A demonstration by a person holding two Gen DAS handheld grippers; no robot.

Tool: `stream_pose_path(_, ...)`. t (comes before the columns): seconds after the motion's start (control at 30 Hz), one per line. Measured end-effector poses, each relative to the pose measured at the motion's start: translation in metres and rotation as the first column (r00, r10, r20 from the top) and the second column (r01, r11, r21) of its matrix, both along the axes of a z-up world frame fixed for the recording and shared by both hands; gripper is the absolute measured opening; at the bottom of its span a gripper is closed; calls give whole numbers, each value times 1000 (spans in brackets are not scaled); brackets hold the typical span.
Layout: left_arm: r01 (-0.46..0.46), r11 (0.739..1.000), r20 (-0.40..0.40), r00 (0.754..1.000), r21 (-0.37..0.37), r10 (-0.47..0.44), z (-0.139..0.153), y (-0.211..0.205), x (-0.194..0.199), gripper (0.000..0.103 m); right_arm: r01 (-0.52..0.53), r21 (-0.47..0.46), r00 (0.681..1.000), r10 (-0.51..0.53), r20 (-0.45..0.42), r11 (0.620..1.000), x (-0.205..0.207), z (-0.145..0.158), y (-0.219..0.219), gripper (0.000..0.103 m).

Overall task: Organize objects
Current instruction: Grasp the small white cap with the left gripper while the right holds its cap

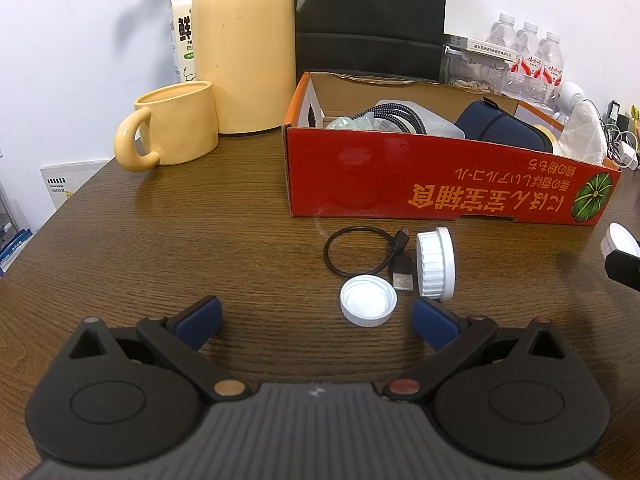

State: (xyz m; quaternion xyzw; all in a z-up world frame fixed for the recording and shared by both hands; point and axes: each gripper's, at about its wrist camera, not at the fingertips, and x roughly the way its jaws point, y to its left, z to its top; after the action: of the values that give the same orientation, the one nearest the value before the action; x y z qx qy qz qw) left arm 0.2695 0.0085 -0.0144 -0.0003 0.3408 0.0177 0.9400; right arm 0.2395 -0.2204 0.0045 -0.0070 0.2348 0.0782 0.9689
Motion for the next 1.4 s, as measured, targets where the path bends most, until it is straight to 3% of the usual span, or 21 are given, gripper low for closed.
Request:
stream_pose_path(0.6, 8, 1000, 2, 1000, 8, -8, 0, -4, 2, 102, -16, 5, 1000, 16, 16, 1000, -6, 2, 3, 38)
stream_pose_path(0.67, 28, 1000, 14, 1000, 3, -28, 1, -5, -1, 92, -16, 8, 1000, 15, 19, 1000, -7, 3, 2, 38)
stream_pose_path(0.73, 47, 999, 32, 998, 5, -47, 2, -6, -4, 70, -13, 10, 1000, 13, 21, 1000, -7, 3, 2, 38)
stream_pose_path(0.77, 55, 998, 37, 998, 4, -55, 3, -7, -5, 66, -13, 10, 1000, 13, 20, 1000, -7, 3, 2, 38)
stream_pose_path(0.83, 61, 998, 43, 997, -3, -61, 5, -6, -6, 44, -13, 7, 1000, 12, 18, 1000, -6, 2, 2, 38)
stream_pose_path(0.9, 63, 998, 48, 997, -20, -62, 6, -4, -7, 29, -12, 4, 1000, 12, 14, 1000, -6, 2, 3, 38)
stream_pose_path(1.4, 31, 998, 132, 991, -48, -24, 19, 2, -19, 29, -12, 0, 1000, 12, 13, 1000, -5, 1, 3, 38)
